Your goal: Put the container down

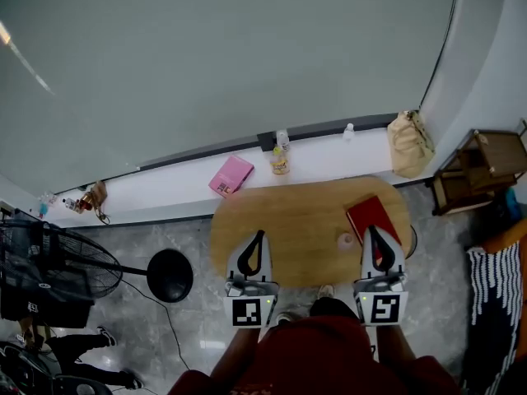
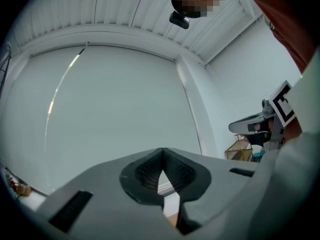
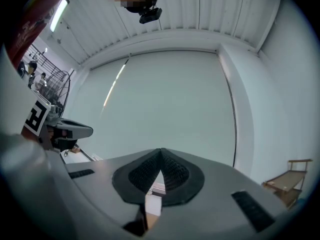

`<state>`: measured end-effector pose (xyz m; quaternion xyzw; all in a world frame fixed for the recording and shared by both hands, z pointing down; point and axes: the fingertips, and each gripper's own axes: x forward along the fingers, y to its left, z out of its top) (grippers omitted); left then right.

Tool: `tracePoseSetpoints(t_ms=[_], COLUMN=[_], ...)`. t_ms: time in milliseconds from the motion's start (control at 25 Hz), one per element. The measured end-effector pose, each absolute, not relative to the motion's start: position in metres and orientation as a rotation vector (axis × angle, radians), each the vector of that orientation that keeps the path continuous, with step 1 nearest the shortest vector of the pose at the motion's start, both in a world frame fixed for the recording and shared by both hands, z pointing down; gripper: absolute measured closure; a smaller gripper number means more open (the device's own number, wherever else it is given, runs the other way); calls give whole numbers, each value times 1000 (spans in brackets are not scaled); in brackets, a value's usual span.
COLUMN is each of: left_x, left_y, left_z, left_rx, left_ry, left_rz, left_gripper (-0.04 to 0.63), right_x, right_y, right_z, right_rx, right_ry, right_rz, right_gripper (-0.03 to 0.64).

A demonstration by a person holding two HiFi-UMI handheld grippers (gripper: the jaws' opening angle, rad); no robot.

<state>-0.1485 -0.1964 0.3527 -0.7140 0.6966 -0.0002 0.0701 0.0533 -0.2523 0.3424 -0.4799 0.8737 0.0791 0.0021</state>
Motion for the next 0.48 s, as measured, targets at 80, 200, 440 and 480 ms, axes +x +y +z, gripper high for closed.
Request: tracePoseSetpoints(t_ms=[80, 200, 440, 480], left_x=[-143, -138, -134, -132], left_y=[-198, -204, -213, -214], left_z=[350, 351, 356, 356], left_rx=[-2154, -2172, -2207, -2211], left_ry=[2062, 2032, 2044, 2035], left_rz=[-7, 5, 17, 16], left_gripper=[591, 591, 591, 591], right_x=[56, 61, 72, 74], right_y=[-251, -254, -259, -260], right_z=[343, 349, 353, 353], right_rx=[-1519, -1556, -1601, -1609], right_ry=[2745, 2752, 2726, 2718], right_rz=[259, 253, 225, 224], right_gripper=[620, 620, 620, 620])
